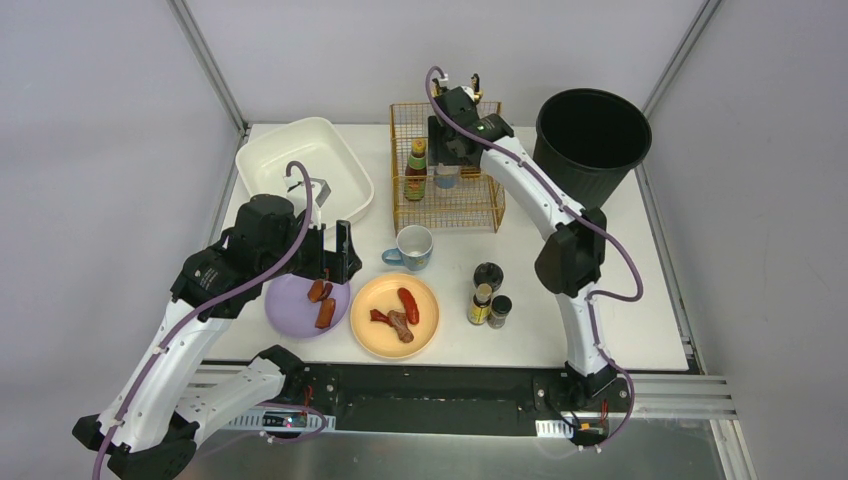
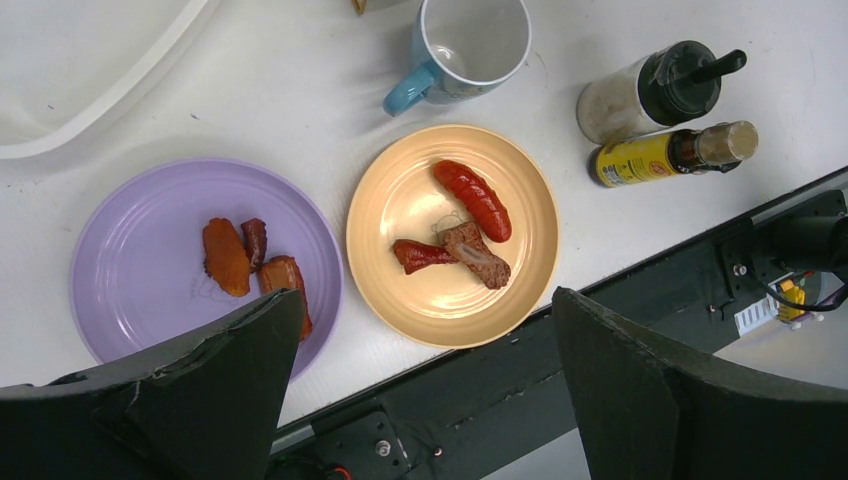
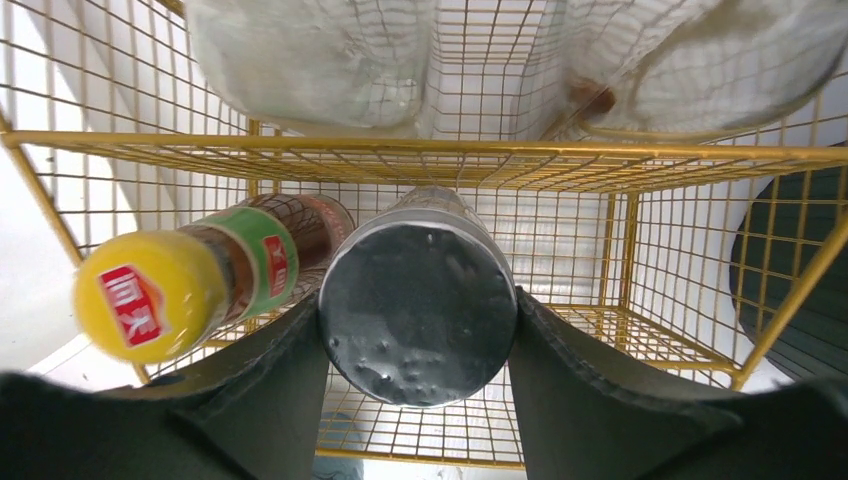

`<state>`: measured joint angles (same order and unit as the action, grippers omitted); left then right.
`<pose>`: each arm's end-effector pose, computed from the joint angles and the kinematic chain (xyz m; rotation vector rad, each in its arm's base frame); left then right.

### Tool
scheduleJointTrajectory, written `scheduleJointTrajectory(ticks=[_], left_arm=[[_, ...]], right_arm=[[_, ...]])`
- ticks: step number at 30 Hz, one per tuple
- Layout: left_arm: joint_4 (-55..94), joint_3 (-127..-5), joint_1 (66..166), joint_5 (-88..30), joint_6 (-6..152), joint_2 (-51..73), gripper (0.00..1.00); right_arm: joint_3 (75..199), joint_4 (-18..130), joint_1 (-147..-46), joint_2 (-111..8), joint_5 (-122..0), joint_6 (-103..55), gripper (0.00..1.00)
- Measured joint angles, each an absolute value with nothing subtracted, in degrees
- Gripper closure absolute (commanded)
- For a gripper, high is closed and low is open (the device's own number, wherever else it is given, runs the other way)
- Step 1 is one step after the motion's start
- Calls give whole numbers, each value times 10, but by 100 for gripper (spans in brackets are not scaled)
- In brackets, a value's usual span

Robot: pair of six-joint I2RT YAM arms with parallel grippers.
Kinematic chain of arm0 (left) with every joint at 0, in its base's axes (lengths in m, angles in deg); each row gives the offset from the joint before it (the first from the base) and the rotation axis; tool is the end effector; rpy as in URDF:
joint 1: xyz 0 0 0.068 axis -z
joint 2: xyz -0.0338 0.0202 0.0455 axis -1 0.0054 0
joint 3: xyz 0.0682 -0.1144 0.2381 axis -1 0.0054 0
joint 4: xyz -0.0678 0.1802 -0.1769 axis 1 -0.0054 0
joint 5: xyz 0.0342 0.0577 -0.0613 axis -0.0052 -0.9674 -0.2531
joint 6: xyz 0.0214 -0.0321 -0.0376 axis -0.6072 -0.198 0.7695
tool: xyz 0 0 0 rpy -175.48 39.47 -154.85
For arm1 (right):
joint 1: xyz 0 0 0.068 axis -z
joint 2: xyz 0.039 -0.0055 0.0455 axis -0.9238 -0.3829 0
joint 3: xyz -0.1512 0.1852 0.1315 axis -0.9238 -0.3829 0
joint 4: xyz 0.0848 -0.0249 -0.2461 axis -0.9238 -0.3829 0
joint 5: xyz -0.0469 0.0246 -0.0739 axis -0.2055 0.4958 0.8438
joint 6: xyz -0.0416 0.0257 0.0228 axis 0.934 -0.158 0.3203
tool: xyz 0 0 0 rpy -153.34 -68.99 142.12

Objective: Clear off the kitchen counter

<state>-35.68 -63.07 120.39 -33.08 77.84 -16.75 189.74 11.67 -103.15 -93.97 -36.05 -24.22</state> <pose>0.1205 -0.0746 0.3977 0.3096 2.1443 -0.5633 0.4034 0.2765 0.3432 -0.3995 2.1978 0.0610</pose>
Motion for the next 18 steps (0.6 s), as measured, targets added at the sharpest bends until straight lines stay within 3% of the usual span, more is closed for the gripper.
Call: scheduleJointTrajectory(ticks=[11, 18], left_arm=[[-357, -631, 1204, -331, 778, -167, 1], [-357, -631, 1204, -331, 779, -167, 0]], right_arm=[[1897, 118, -1026, -968, -360, -256, 37], [1897, 124, -1025, -969, -358, -262, 30]])
